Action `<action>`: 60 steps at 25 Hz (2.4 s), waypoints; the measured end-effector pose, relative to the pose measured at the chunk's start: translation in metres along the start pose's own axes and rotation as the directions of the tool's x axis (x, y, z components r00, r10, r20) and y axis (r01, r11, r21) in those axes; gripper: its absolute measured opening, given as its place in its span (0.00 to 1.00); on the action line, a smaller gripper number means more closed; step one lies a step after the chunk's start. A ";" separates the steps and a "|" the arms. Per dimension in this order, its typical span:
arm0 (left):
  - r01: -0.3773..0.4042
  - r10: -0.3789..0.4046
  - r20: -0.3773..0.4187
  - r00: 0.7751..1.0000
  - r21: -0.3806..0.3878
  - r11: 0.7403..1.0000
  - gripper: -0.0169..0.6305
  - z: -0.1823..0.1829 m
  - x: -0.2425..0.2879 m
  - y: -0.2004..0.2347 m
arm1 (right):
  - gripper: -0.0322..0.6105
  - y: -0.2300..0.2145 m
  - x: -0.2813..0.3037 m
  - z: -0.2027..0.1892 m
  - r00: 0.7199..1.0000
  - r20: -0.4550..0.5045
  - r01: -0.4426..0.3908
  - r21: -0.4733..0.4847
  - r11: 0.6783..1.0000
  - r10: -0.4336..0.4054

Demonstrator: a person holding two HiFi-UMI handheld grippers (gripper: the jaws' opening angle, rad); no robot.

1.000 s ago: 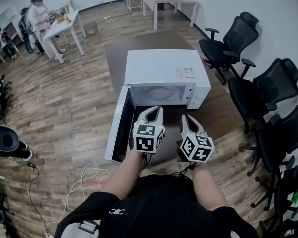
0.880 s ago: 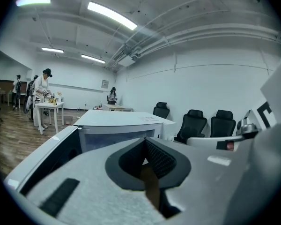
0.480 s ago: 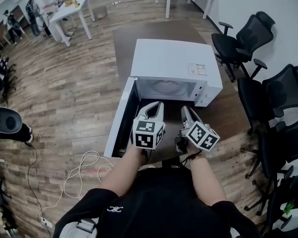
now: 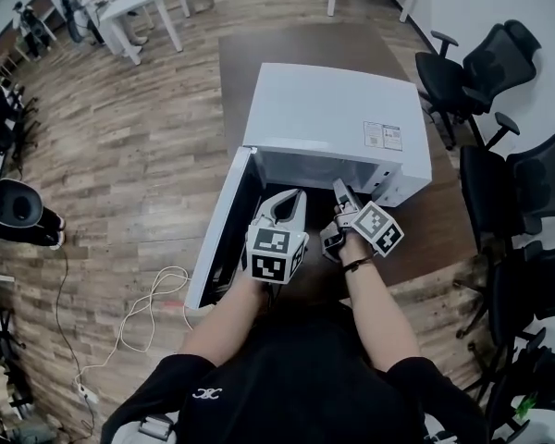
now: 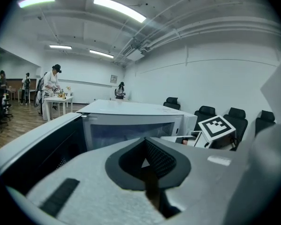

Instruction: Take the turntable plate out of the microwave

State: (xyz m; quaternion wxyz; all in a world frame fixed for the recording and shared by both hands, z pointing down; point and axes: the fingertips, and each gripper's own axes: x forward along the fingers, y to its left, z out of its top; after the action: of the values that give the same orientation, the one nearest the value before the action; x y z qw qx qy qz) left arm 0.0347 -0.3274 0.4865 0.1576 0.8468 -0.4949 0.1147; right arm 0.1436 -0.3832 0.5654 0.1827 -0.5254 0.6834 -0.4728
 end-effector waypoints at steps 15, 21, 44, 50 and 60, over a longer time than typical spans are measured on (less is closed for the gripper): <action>-0.021 0.020 -0.060 0.998 -0.024 0.999 0.04 -0.016 0.032 0.024 | 0.41 -0.070 0.068 -0.003 0.987 -0.013 0.158 0.227 0.961 -0.159; -0.032 0.028 -0.072 0.997 -0.057 0.998 0.04 -0.023 0.037 0.033 | 0.40 -0.078 0.075 -0.002 0.985 -0.009 0.170 0.259 0.951 -0.174; -0.043 0.034 -0.100 0.994 -0.082 0.996 0.04 -0.040 0.046 0.040 | 0.29 -0.059 0.102 -0.011 0.999 -0.043 0.002 0.361 0.933 0.015; -0.049 0.040 -0.108 0.993 -0.076 0.996 0.04 -0.043 0.043 0.042 | 0.28 -0.049 0.114 -0.025 0.995 -0.092 0.000 0.334 0.943 0.033; -0.056 0.048 -0.121 0.992 -0.065 0.996 0.04 -0.047 0.039 0.041 | 0.11 -0.045 0.131 -0.027 0.997 -0.068 -0.002 0.373 0.928 0.030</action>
State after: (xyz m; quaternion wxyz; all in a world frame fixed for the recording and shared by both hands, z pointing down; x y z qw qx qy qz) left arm 0.0161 -0.3596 0.5499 0.2127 0.8194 -0.5102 0.1521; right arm 0.0980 -0.4879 0.6489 0.2580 -0.4581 0.5916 -0.6112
